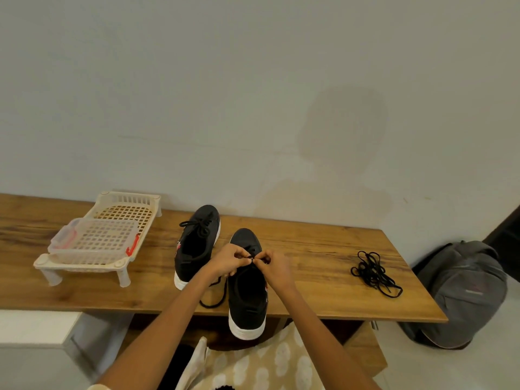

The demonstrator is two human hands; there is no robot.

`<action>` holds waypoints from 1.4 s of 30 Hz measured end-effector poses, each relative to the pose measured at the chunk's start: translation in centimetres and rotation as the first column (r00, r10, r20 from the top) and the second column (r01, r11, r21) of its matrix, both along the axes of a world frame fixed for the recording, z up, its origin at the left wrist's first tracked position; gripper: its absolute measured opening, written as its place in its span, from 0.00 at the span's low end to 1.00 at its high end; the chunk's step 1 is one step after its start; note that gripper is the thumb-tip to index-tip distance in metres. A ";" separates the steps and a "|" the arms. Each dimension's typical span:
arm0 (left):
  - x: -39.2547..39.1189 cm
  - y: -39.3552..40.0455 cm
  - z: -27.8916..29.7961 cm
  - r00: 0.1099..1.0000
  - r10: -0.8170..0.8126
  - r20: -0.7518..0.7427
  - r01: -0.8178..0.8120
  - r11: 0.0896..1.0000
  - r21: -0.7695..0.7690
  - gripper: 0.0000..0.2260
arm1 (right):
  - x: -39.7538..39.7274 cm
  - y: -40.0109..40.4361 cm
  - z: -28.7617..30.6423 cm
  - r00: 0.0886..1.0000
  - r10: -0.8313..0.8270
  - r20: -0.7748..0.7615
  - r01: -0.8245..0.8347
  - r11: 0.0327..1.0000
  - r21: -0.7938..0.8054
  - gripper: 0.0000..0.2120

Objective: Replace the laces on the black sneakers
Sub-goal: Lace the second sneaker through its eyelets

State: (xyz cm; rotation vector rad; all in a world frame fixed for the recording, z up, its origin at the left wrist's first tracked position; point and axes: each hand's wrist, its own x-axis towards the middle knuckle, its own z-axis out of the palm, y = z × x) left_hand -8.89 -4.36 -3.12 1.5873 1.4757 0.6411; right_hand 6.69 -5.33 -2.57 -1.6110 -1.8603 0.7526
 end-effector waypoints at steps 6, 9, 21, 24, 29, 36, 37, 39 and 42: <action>0.6 0.0 0.0 0.996 -0.013 -0.094 0.024 0.992 0.123 0.05 | 1.2 0.6 1.0 0.979 0.200 0.048 -0.202 0.978 0.043 0.05; 0.7 0.2 -0.2 0.982 -0.090 -0.167 0.112 0.985 0.128 0.07 | 1.1 1.5 2.6 0.987 0.159 -0.017 -0.154 0.976 0.151 0.04; 0.9 -0.1 -1.9 0.993 0.090 0.071 -0.101 0.979 0.175 0.10 | 0.5 4.0 3.5 0.975 0.220 0.024 -0.193 0.901 -0.389 0.09; 1.3 -0.4 -2.5 0.974 0.153 0.168 -0.186 0.960 0.207 0.12 | 0.8 3.9 3.4 0.982 0.157 -0.105 -0.188 0.869 -0.458 0.10; 1.6 -1.1 -2.9 0.952 0.206 0.226 -0.263 0.928 0.265 0.14 | 0.8 4.3 2.9 0.979 0.155 -0.132 -0.200 0.856 -0.477 0.09; 1.2 -0.9 -2.3 0.941 0.154 0.301 -0.216 0.958 0.187 0.09 | 0.9 3.4 2.0 0.971 0.026 -0.236 -0.127 0.895 -0.427 0.09; 1.1 -0.8 -2.1 0.945 0.148 0.293 -0.202 0.966 0.163 0.10 | 1.1 3.3 1.8 0.965 -0.017 -0.263 -0.096 0.907 -0.411 0.09; 0.9 -0.6 -1.9 0.952 0.152 0.267 -0.186 0.977 0.104 0.10 | 1.6 3.5 1.2 0.944 -0.109 -0.311 -0.018 0.925 -0.379 0.07; 0.8 -0.6 -1.3 0.981 0.132 0.143 -0.142 0.988 0.066 0.09 | 2.2 3.7 0.2 0.898 -0.241 -0.368 0.092 0.921 -0.379 0.06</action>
